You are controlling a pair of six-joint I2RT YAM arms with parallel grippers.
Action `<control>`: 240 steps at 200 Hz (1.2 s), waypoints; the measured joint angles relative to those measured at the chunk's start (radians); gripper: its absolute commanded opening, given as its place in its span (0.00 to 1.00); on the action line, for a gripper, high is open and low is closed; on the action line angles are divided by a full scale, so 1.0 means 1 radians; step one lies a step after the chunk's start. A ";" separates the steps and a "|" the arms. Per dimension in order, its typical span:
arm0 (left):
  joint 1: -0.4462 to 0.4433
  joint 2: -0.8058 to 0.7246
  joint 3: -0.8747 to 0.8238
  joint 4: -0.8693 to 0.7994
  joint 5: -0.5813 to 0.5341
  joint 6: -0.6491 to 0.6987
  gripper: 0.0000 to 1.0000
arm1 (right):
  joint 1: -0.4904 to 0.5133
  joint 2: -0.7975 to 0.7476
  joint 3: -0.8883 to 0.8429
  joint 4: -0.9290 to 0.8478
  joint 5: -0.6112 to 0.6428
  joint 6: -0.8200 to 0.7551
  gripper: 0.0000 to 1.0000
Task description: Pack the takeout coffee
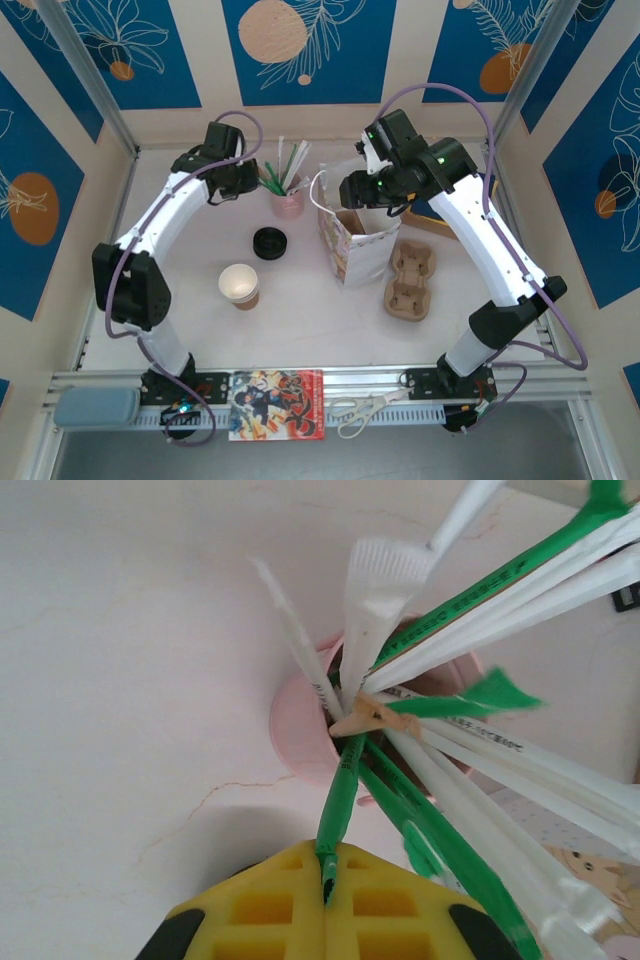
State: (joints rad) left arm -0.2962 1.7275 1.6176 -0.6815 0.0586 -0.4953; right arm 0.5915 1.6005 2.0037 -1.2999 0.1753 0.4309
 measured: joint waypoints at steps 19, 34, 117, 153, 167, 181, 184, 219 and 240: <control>0.000 -0.047 0.000 -0.011 0.000 0.000 0.01 | -0.001 0.000 -0.003 0.004 0.000 0.000 0.55; 0.000 -0.078 0.002 -0.022 0.000 0.000 0.01 | -0.003 0.000 -0.003 0.007 -0.001 0.000 0.55; -0.026 -0.188 0.133 -0.167 -0.074 0.031 0.00 | -0.027 -0.042 -0.067 0.046 -0.003 0.000 0.55; -0.069 -0.288 0.197 -0.181 -0.103 0.050 0.00 | -0.045 -0.098 -0.090 0.084 0.006 0.001 0.57; -0.098 -0.317 0.217 -0.180 -0.113 0.060 0.00 | -0.055 -0.128 -0.113 0.103 0.015 0.008 0.58; -0.135 -0.340 0.240 -0.179 -0.119 0.069 0.00 | -0.069 -0.161 -0.146 0.124 0.028 0.015 0.59; -0.144 -0.343 0.245 -0.179 -0.121 0.072 0.00 | -0.074 -0.169 -0.154 0.129 0.031 0.019 0.59; -0.288 -0.340 0.330 -0.163 -0.129 0.121 0.00 | -0.141 -0.251 -0.257 0.176 0.061 0.050 0.59; -0.377 -0.305 0.406 -0.153 -0.128 0.154 0.00 | -0.183 -0.307 -0.332 0.197 0.069 0.069 0.61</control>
State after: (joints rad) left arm -0.6735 1.4227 2.0232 -0.8341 -0.0696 -0.3412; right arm 0.4084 1.2934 1.6722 -1.1027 0.2443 0.4995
